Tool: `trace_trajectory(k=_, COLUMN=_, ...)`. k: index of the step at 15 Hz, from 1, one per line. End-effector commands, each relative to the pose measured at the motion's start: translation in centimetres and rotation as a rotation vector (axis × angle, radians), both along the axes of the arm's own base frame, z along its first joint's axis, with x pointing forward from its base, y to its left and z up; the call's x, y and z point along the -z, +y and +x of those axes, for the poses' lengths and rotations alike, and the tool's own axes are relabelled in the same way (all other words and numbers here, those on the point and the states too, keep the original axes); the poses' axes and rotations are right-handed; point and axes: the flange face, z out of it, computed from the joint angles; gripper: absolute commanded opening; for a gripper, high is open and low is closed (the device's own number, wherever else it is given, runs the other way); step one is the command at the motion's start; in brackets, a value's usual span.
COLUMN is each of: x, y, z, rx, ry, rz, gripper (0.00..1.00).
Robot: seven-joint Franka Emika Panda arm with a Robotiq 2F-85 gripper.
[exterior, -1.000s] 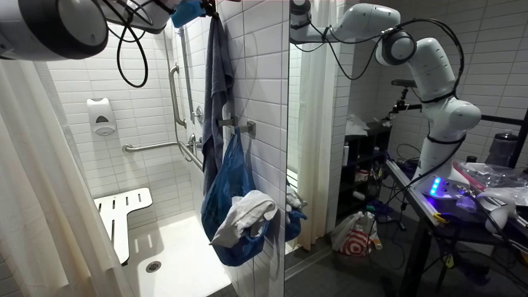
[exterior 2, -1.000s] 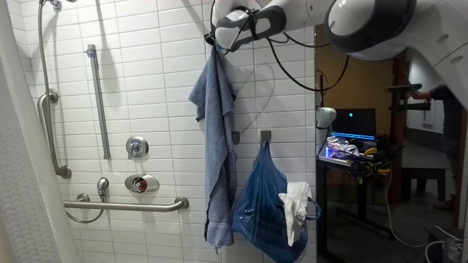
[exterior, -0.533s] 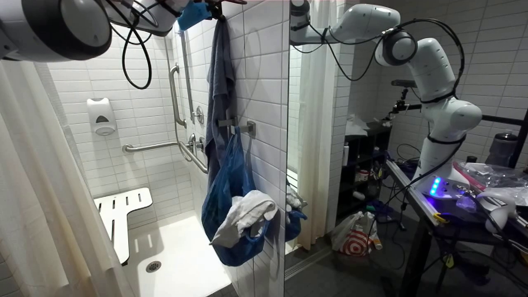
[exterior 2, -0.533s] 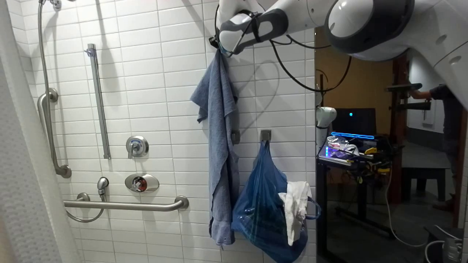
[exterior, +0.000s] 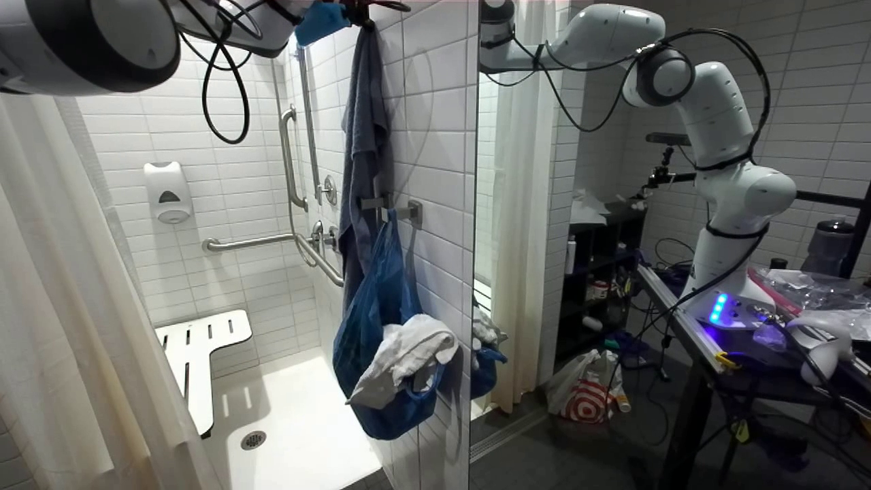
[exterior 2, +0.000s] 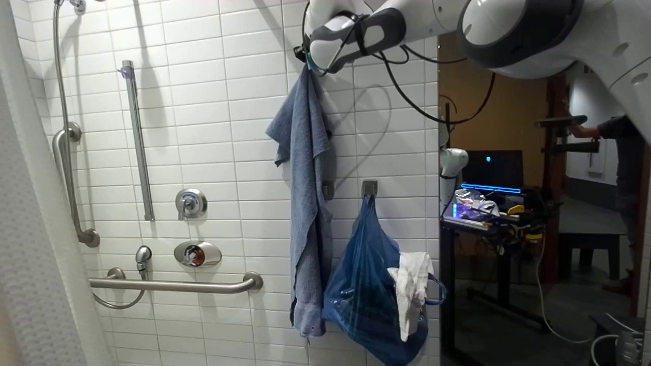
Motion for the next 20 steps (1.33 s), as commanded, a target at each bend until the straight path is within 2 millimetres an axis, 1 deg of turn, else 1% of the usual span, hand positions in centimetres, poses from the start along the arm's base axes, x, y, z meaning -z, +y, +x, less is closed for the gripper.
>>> trace_trajectory(k=1, x=-0.3, y=-2.1, z=-1.5, rx=0.031, ry=-0.018, rz=0.054, gripper=0.0)
trace_trajectory(k=4, x=0.3, y=-2.8, z=-1.8, rx=0.042, ry=-0.028, rz=0.09, gripper=0.0)
trace_trajectory(k=8, x=0.7, y=-4.2, z=-3.2, rx=0.063, ry=-0.035, rz=0.138, gripper=0.0)
trace_trajectory(k=9, x=1.2, y=-4.4, z=-3.1, rx=0.064, ry=-0.042, rz=0.149, gripper=0.0)
trace_trajectory(k=10, x=1.1, y=-4.8, z=-3.8, rx=0.07, ry=-0.04, rz=0.157, gripper=0.0)
trace_trajectory(k=11, x=1.6, y=-5.0, z=-3.7, rx=0.071, ry=-0.045, rz=0.166, gripper=0.0)
trace_trajectory(k=15, x=1.9, y=-5.8, z=-5.3, rx=0.085, ry=-0.045, rz=0.189, gripper=0.0)
trace_trajectory(k=16, x=2.5, y=-5.9, z=-5.0, rx=0.086, ry=-0.047, rz=0.196, gripper=0.0)
trace_trajectory(k=17, x=2.3, y=-6.2, z=-5.7, rx=0.09, ry=-0.046, rz=0.2, gripper=0.0)
trace_trajectory(k=18, x=2.6, y=-6.3, z=-5.6, rx=0.09, ry=-0.052, rz=0.204, gripper=0.0)
trace_trajectory(k=20, x=2.6, y=-6.7, z=-6.4, rx=0.099, ry=-0.047, rz=0.211, gripper=0.0)
